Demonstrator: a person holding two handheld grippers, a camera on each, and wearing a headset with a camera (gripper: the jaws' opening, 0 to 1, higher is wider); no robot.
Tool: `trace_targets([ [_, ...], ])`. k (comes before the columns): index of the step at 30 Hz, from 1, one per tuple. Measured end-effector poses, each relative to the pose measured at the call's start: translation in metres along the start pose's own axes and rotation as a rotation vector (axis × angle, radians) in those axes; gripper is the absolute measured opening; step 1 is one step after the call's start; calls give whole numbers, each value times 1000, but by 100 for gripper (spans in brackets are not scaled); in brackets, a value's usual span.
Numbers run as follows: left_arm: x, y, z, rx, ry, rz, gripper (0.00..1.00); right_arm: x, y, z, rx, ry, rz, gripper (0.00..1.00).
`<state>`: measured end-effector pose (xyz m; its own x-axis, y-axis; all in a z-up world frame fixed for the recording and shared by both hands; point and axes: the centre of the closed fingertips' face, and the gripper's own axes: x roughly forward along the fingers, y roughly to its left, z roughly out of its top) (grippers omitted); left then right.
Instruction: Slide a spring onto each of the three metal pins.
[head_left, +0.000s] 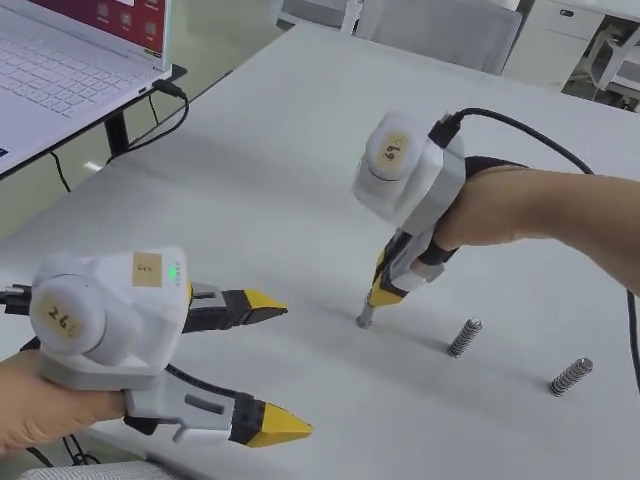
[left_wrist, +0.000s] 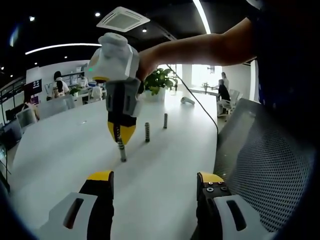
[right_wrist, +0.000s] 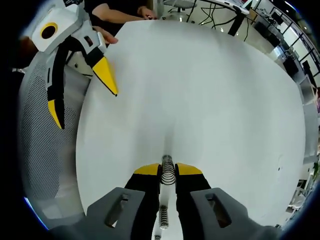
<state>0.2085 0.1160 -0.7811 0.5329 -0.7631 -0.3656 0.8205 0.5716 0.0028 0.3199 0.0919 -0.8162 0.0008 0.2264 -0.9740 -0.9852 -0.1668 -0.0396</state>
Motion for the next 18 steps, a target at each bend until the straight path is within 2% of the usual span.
trace_targets([
  [10,-2,1,-1,-3,-1,5,63,17,0,-2,-14,44,12,9],
  [18,-3,2,-2,-6,-1,10,62,27,3,-3,-8,50,22,9],
])
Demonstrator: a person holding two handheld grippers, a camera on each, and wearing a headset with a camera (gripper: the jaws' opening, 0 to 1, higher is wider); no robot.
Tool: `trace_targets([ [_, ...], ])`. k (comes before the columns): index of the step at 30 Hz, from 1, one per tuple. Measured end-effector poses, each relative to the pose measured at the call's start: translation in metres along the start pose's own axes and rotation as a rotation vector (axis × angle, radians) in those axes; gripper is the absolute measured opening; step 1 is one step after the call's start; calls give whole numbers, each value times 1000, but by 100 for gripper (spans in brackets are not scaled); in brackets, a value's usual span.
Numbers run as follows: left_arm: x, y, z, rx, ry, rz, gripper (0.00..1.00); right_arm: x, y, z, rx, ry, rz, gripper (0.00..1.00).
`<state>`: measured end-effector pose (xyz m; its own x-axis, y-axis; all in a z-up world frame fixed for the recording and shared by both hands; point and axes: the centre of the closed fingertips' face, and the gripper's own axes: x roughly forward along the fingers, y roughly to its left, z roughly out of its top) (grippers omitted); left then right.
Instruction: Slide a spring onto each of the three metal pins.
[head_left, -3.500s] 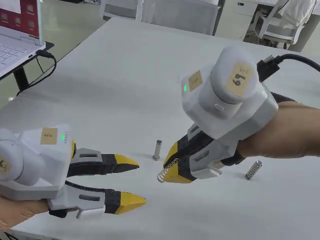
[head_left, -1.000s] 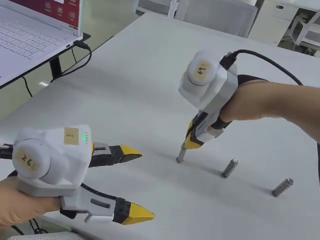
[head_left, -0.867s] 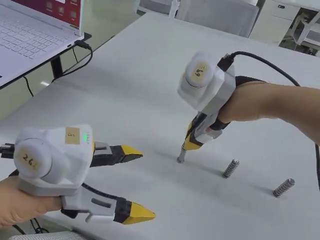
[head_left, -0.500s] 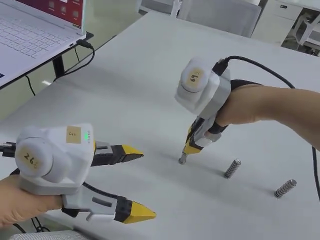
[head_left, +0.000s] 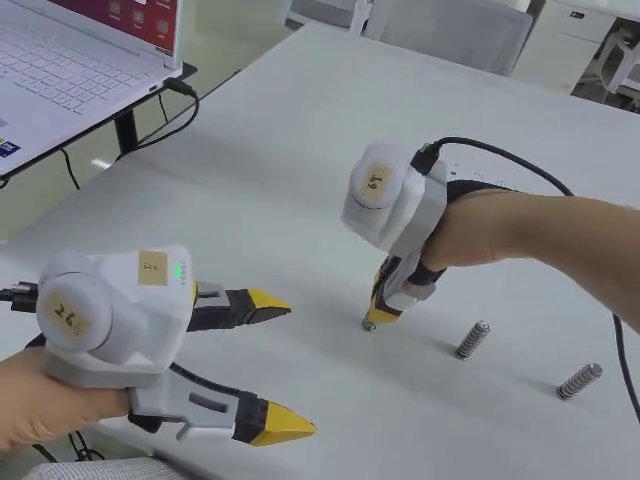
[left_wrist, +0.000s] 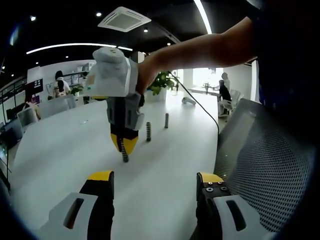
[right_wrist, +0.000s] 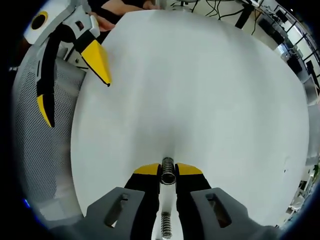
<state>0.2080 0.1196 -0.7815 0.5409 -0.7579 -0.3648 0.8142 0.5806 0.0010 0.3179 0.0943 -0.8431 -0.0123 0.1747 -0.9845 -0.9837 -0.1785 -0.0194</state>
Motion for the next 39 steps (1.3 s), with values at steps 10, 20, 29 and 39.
trace_targets([
  [10,1,0,1,-1,0,-1,62,7,1,-1,-13,9,-10,9],
  [20,0,-1,1,0,3,-3,62,10,7,-2,-9,-7,-4,16],
  [29,2,-1,3,-1,3,-6,62,5,5,-11,31,-32,-9,22],
  [39,5,-1,5,4,8,-11,62,-3,10,-27,76,-54,-21,23],
])
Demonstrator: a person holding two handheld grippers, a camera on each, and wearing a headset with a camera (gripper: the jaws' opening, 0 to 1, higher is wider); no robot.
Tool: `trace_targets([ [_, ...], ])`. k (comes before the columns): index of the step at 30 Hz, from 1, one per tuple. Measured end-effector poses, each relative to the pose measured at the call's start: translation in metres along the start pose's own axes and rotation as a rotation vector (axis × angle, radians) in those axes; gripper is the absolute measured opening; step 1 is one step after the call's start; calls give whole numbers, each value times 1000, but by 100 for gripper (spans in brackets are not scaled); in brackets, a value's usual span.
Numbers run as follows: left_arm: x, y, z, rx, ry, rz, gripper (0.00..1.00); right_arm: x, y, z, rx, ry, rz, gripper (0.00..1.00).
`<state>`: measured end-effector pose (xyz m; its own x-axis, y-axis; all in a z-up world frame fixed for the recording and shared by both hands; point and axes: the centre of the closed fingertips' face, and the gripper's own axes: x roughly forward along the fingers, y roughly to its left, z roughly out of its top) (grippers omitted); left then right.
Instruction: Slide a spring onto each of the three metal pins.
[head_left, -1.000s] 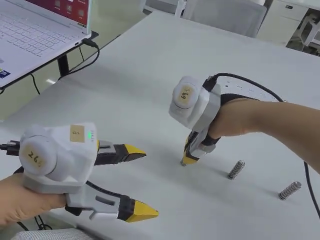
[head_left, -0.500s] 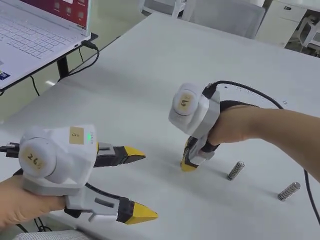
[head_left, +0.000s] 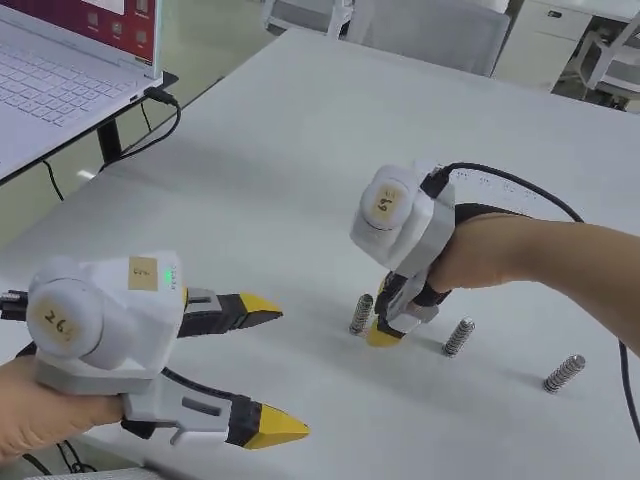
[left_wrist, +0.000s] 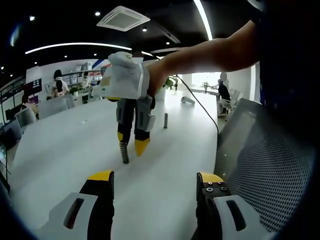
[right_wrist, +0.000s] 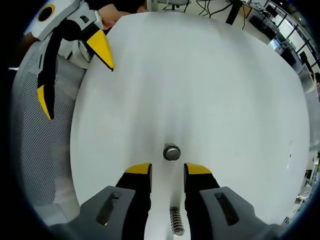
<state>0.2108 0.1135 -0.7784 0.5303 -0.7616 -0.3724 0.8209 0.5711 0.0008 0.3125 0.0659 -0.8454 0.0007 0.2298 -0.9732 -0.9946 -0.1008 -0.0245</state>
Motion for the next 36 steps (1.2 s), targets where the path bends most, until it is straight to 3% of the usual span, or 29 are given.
trace_targets([
  [8,2,3,-3,-5,2,-3,62,-9,6,-4,33,-46,-12,24],
  [23,8,5,2,0,2,-7,63,-25,36,-8,77,-164,-42,24],
  [36,9,5,4,-19,3,6,63,-40,58,-20,178,-294,-84,25],
])
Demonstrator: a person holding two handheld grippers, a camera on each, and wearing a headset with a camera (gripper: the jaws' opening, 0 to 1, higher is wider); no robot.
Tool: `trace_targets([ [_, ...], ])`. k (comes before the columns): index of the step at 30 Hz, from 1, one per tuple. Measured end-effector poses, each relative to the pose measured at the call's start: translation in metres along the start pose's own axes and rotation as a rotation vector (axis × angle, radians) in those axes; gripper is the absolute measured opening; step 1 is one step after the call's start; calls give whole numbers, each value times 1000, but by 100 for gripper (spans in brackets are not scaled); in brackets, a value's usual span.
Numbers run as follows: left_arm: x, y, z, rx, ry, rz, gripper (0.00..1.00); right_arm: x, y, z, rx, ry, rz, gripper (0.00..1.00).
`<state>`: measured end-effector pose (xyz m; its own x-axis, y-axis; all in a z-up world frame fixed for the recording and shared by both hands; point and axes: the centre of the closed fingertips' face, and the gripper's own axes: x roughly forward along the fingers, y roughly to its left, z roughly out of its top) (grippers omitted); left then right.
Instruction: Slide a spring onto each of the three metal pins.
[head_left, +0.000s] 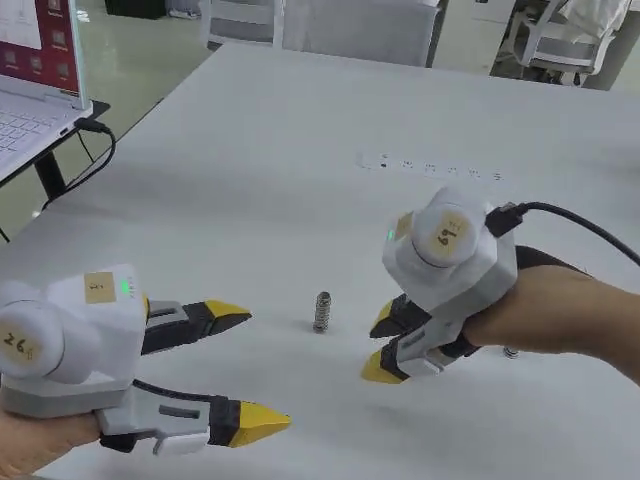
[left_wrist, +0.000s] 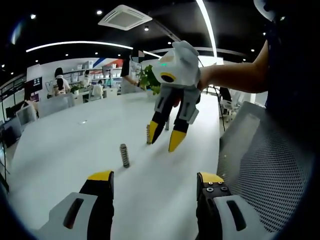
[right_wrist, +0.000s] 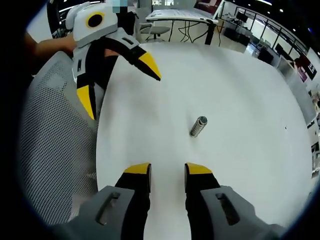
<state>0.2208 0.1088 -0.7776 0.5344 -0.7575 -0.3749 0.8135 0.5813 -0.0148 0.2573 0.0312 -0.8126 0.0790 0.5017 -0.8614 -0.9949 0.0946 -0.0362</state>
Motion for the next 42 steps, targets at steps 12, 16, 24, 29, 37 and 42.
trace_targets([
  [12,4,-6,2,-7,13,-7,63,-22,10,-25,126,-99,-61,26],
  [16,4,-9,3,-10,15,-11,64,-29,14,-31,161,-131,-77,26],
  [24,8,-15,3,-16,22,-21,64,-45,18,-53,252,-179,-118,26],
  [29,9,-16,2,-20,23,-25,64,-58,15,-73,307,-190,-154,26],
  [37,11,-14,6,-21,12,-23,64,-83,6,-98,398,-241,-230,28],
  [42,12,-13,7,-28,6,-22,64,-93,2,-113,445,-283,-257,29],
])
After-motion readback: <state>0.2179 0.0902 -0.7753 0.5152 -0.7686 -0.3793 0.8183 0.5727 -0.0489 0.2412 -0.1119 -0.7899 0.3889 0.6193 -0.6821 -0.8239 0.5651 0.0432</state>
